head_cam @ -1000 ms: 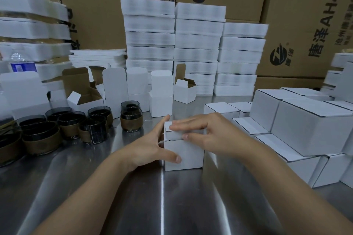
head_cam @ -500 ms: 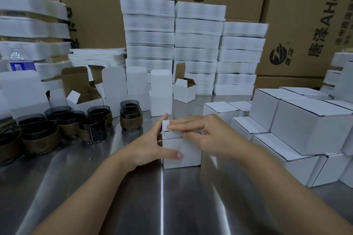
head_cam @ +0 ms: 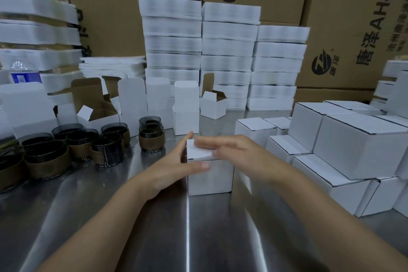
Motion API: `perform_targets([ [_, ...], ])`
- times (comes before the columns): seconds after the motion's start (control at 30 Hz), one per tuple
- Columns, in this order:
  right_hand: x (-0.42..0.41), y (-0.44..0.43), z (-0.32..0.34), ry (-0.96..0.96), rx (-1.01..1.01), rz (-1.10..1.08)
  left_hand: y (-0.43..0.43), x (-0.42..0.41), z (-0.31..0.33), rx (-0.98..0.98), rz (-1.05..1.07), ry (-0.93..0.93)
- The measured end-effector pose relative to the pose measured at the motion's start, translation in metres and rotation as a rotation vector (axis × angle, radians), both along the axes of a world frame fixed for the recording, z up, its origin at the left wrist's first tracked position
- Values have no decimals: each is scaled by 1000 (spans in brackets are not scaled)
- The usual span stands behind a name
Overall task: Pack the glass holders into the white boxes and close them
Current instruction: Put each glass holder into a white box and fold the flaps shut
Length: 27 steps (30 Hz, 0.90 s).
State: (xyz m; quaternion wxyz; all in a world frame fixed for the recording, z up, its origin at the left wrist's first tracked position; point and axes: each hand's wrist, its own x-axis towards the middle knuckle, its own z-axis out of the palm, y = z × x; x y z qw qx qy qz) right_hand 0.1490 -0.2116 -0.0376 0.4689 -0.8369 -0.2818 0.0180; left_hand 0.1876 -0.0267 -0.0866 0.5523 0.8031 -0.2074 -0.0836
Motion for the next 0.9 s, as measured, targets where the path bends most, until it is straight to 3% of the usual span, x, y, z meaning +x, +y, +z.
perform_targets([
  [0.07, 3, 0, 0, 73, 139, -33, -6, -2, 7, -130, 29, 48],
  [0.17, 11, -3, -3, 106, 241, -92, 8, 4, -14, -210, 39, -155],
  [0.23, 16, -5, -8, 146, 277, -151, 12, 4, -23, -538, 83, 57],
  [0.27, 19, -6, -11, 184, 289, -174, 10, 9, -23, -575, 106, 138],
  [0.33, 23, -10, -19, 292, 323, -176, 6, 4, -16, -439, 33, 210],
  [0.5, 31, -12, -30, 597, 612, -66, 1, 10, -12, -197, -2, 161],
  [0.9, 38, -16, -37, 596, 722, 14, -2, 2, -2, -129, 136, 129],
])
